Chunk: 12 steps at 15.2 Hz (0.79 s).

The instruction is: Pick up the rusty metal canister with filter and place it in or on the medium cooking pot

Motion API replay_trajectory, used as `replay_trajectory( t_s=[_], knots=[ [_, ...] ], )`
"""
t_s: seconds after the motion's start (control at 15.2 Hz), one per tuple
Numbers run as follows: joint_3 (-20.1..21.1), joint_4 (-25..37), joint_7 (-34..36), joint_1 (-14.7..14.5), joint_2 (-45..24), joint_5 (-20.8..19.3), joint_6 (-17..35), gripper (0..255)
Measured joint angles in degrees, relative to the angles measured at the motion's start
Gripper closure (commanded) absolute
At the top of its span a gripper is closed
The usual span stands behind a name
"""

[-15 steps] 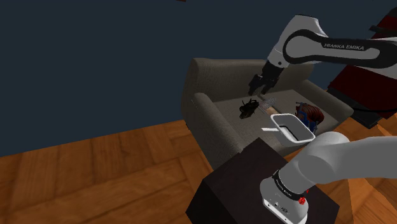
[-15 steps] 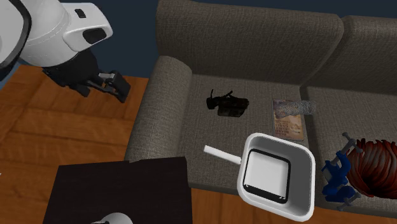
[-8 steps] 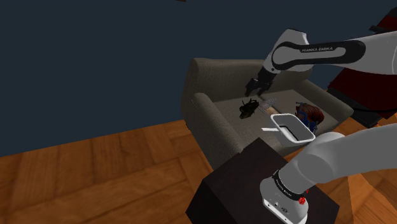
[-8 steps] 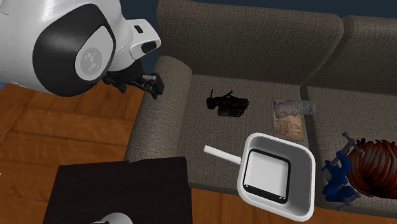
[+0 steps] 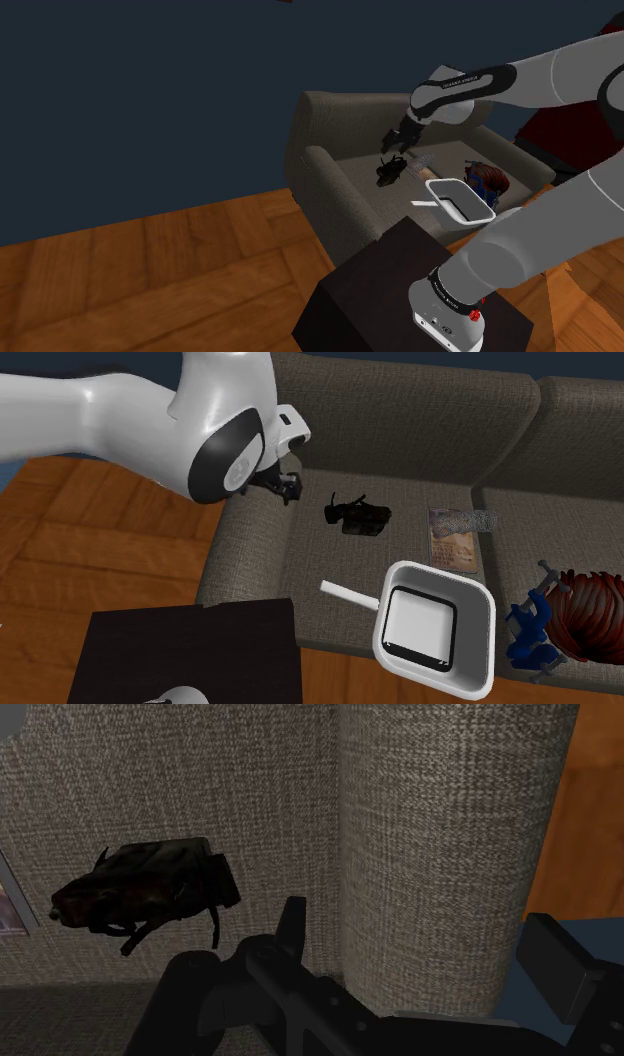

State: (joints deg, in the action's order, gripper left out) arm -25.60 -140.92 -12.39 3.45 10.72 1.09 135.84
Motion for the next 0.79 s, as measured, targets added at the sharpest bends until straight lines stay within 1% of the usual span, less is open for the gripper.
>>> replay_trajectory(
  t_s=[0.26,0.4,0.66,0.79],
  knots=[
    [-2.84,4.99,-7.47,-0.24,-9.78,7.66,4.24,0],
    [-3.36,7.84,-11.72,0.44,-14.84,12.45,5.75,0],
    [-2.34,14.19,-19.62,3.77,-24.45,21.7,7.46,0],
    [-1.35,17.08,-22.34,5.71,-28.28,25.14,7.92,0]
  ],
)
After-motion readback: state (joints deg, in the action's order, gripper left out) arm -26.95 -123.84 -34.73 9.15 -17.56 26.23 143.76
